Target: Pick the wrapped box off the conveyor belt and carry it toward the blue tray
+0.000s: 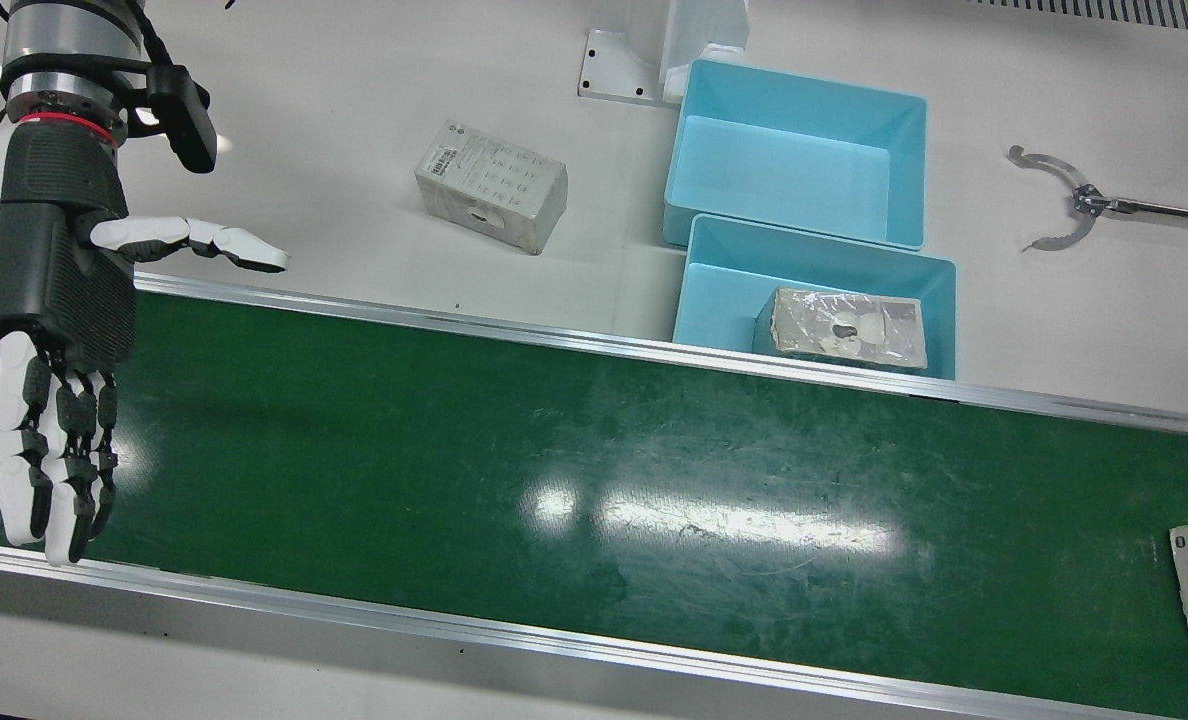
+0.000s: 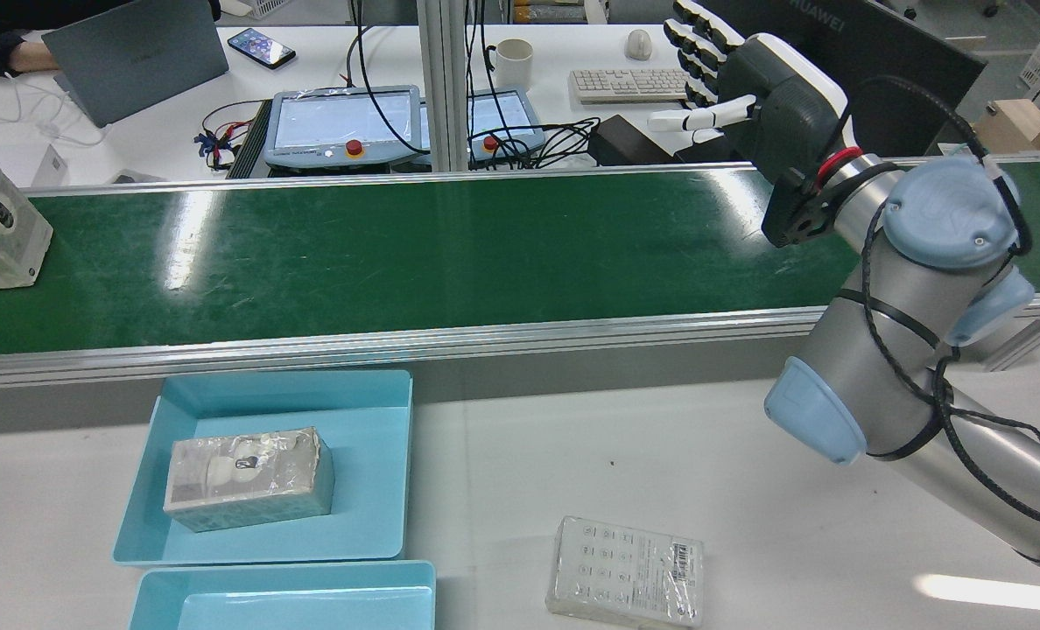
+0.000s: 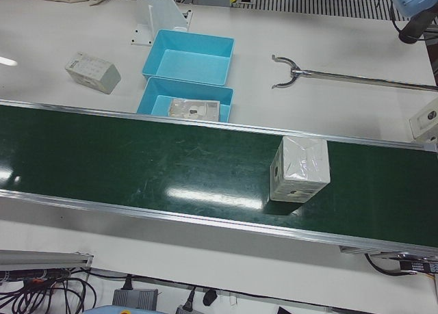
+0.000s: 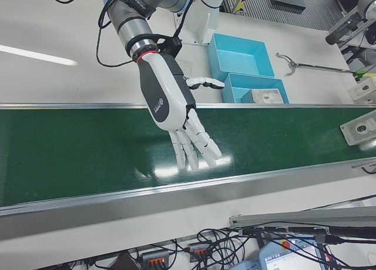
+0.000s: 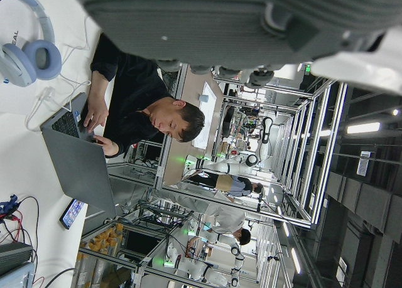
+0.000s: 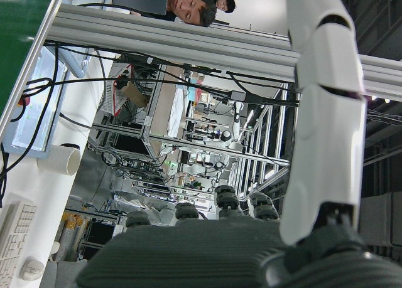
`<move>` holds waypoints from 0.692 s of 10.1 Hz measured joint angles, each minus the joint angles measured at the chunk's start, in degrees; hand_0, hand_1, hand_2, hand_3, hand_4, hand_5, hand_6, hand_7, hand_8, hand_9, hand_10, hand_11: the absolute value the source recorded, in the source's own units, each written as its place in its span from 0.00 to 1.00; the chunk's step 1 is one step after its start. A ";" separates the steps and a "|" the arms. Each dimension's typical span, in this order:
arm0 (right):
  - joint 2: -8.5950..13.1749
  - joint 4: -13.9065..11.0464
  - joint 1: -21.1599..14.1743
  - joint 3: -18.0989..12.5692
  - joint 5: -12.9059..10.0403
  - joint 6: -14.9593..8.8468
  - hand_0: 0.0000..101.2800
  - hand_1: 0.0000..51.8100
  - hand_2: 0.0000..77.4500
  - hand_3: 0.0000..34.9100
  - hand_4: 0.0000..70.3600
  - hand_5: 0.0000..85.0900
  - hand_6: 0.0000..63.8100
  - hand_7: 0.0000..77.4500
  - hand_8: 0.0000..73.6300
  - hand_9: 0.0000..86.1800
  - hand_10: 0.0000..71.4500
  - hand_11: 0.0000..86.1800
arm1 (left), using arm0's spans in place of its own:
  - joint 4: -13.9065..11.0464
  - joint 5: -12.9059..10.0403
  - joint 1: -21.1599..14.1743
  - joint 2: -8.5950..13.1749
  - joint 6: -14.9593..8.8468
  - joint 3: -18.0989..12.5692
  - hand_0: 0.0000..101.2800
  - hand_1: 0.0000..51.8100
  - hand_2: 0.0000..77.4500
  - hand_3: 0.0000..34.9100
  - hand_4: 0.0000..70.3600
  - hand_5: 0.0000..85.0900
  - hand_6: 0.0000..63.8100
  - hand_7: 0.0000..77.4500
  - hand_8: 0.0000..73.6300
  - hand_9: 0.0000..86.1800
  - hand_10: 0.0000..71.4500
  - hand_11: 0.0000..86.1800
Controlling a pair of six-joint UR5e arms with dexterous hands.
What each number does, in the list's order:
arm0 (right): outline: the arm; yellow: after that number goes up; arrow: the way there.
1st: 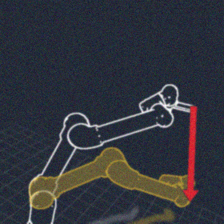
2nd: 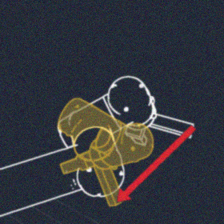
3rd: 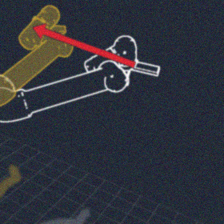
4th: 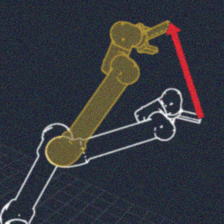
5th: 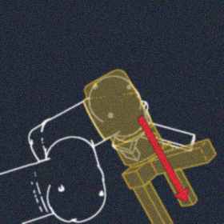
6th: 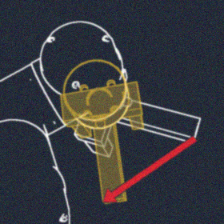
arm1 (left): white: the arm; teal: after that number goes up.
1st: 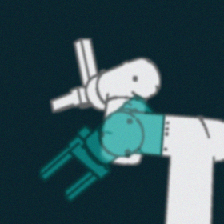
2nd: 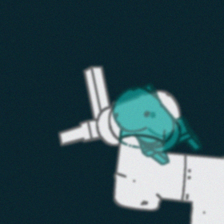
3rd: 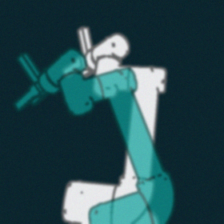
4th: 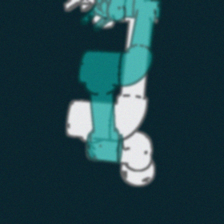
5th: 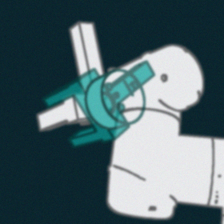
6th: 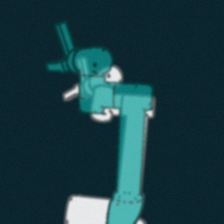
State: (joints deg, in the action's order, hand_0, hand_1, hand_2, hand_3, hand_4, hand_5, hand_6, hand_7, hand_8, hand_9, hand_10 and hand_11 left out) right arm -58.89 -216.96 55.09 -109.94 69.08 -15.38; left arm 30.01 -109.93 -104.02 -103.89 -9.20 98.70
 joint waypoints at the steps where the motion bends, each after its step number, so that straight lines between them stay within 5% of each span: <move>1: 0.00 0.02 -0.08 0.06 0.00 0.00 0.47 0.28 0.23 0.45 0.00 0.10 0.00 0.01 0.01 0.02 0.00 0.01 | 0.00 0.00 0.00 0.00 0.00 0.00 0.00 0.00 0.01 0.00 0.00 0.01 0.00 0.00 0.00 0.00 0.01 0.00; 7: 0.26 0.30 -0.86 0.67 0.00 0.00 0.46 0.26 0.18 0.44 0.00 0.10 0.00 0.01 0.01 0.02 0.00 0.01 | 0.00 0.00 0.00 0.00 0.00 0.00 0.00 0.00 0.01 0.00 0.00 0.01 0.00 0.01 0.00 0.00 0.01 0.00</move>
State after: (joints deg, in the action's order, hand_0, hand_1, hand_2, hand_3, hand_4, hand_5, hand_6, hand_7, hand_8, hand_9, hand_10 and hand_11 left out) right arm -58.63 -216.66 54.23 -109.27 69.08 -15.38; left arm 30.01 -109.93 -104.03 -103.89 -9.20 98.71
